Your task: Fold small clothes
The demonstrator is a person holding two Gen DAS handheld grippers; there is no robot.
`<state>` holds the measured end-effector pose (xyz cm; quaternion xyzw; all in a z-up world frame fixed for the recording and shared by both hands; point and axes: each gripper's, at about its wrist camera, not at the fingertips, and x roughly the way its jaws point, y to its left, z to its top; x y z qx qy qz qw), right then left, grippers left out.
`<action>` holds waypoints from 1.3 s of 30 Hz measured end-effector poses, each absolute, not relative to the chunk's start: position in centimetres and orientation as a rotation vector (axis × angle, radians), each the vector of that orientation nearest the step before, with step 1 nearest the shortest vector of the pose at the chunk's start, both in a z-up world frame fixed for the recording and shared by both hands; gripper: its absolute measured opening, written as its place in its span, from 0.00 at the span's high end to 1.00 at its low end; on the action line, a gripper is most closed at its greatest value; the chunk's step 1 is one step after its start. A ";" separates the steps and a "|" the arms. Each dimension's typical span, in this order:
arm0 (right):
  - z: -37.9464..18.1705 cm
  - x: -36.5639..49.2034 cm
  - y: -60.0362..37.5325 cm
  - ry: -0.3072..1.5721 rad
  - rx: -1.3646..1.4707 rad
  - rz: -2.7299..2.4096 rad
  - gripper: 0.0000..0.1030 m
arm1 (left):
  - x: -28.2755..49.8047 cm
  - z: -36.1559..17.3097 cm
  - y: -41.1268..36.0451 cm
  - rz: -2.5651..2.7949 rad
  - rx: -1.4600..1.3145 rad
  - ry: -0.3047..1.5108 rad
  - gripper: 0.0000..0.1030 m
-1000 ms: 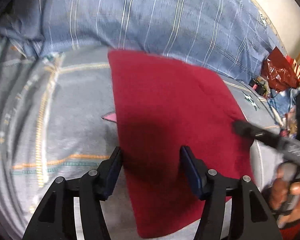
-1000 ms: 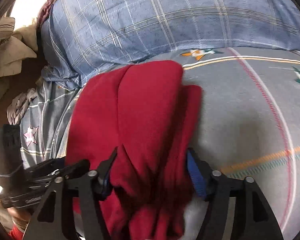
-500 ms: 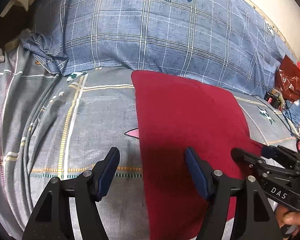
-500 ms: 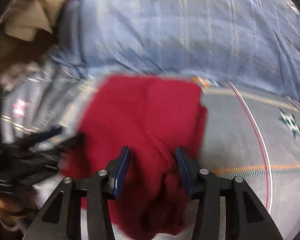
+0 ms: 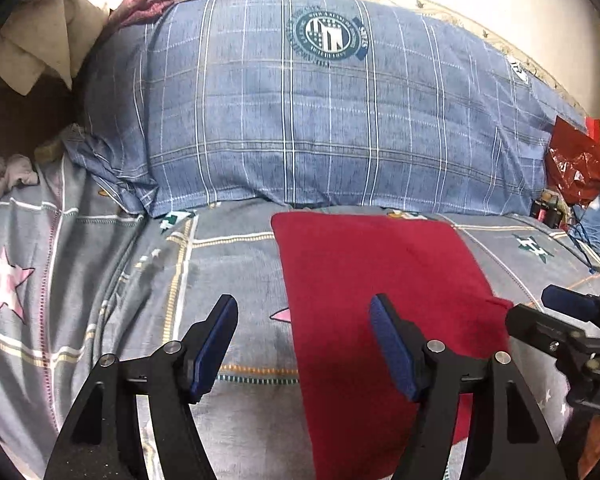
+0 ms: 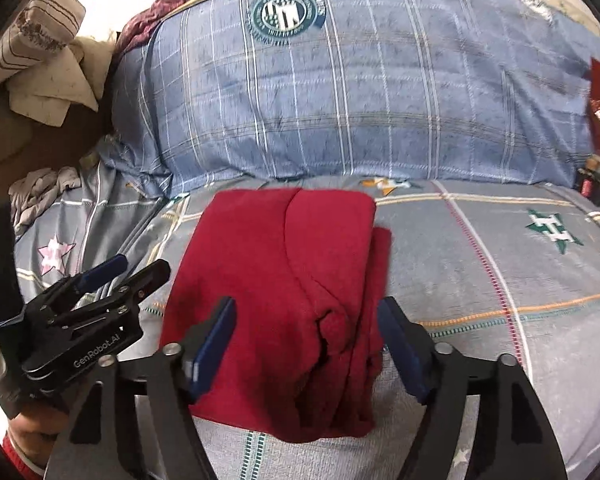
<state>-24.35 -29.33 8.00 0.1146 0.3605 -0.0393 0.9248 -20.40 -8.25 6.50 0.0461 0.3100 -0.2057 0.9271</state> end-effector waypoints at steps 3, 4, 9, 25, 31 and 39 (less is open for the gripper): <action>8.2 -24.6 -28.6 0.731 0.210 -0.109 0.23 | -21.1 6.7 -7.8 -0.418 0.092 0.635 0.32; 8.2 -24.6 -28.5 0.732 0.207 -0.113 0.23 | -21.2 6.9 -7.6 -0.414 0.093 0.635 0.32; 8.2 -24.9 -28.4 0.733 0.212 -0.113 0.22 | -21.6 7.3 -6.9 -0.405 0.094 0.645 0.32; 8.1 -24.6 -26.8 0.746 0.203 -0.079 0.19 | -21.9 7.7 -5.4 -0.354 0.122 0.629 0.32; 7.9 -24.1 -26.7 0.759 0.191 -0.078 0.19 | -22.1 7.5 -5.5 -0.354 0.143 0.614 0.32; 7.4 -23.9 -27.3 0.771 0.224 -0.091 0.19 | -21.9 7.2 -6.2 -0.375 0.150 0.622 0.32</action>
